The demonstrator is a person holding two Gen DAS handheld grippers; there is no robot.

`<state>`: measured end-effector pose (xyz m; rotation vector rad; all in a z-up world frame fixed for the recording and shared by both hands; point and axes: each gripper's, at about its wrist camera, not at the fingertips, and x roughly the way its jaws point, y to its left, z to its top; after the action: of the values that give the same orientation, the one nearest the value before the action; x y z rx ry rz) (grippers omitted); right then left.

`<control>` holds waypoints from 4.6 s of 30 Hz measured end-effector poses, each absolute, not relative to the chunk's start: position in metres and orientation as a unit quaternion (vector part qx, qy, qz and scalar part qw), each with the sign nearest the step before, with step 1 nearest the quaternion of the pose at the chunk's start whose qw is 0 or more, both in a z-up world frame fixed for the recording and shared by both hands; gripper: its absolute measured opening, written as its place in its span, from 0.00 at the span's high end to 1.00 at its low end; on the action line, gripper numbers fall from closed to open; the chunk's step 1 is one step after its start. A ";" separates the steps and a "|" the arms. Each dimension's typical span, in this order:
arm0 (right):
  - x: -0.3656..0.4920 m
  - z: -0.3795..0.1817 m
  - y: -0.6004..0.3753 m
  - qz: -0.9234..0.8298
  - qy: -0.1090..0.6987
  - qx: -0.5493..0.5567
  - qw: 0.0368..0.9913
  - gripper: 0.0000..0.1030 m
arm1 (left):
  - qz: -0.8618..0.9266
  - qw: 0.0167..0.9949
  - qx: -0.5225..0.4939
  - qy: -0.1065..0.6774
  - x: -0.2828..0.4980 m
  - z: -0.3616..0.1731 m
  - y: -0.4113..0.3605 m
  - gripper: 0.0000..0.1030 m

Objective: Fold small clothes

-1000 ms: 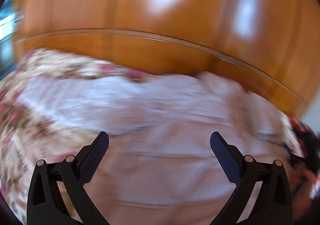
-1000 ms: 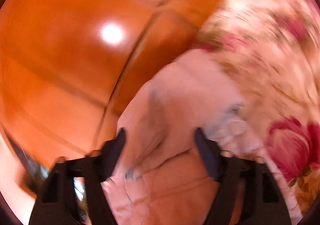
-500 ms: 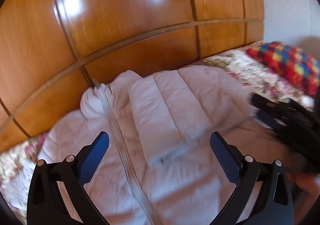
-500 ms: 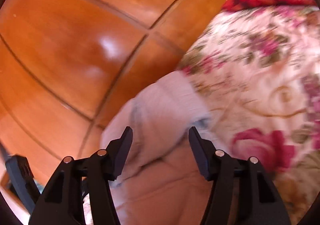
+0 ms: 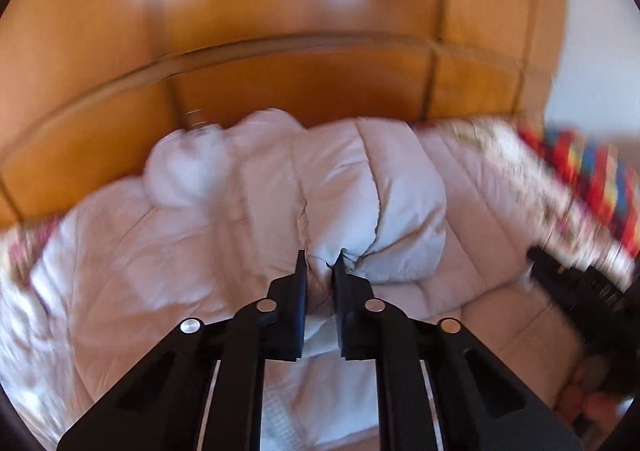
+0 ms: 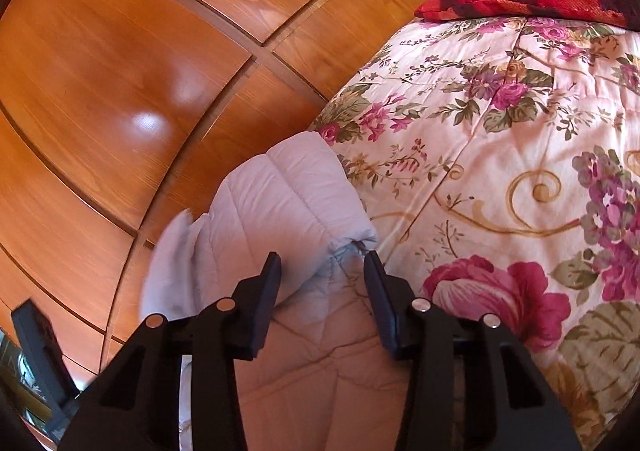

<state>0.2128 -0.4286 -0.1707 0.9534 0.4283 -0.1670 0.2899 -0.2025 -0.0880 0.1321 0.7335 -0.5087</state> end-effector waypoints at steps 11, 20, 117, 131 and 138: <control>0.211 -0.171 -0.430 -0.062 0.189 0.463 0.864 0.50 | -0.217 0.870 -0.187 0.402 0.297 -0.122 -0.092 0.31; 0.210 -0.169 -0.427 -0.054 0.183 0.463 0.866 0.47 | -0.168 0.867 -0.300 0.362 0.317 -0.108 -0.062 0.13; 0.295 -0.124 -0.284 0.001 0.310 0.060 0.949 0.14 | 0.102 0.883 -0.397 0.229 0.289 -0.087 0.310 0.95; 0.293 -0.123 -0.288 0.000 0.305 0.068 0.950 0.12 | -0.128 0.952 -0.207 0.186 0.280 0.008 0.082 0.95; 0.293 -0.123 -0.290 0.001 0.305 0.073 0.949 0.12 | -0.210 0.940 -0.129 0.238 0.273 -0.024 -0.043 0.95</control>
<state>0.2933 -0.2897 -0.1228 0.1482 0.6214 0.0021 0.2725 -0.0427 -0.0243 -0.2643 0.4854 -0.4280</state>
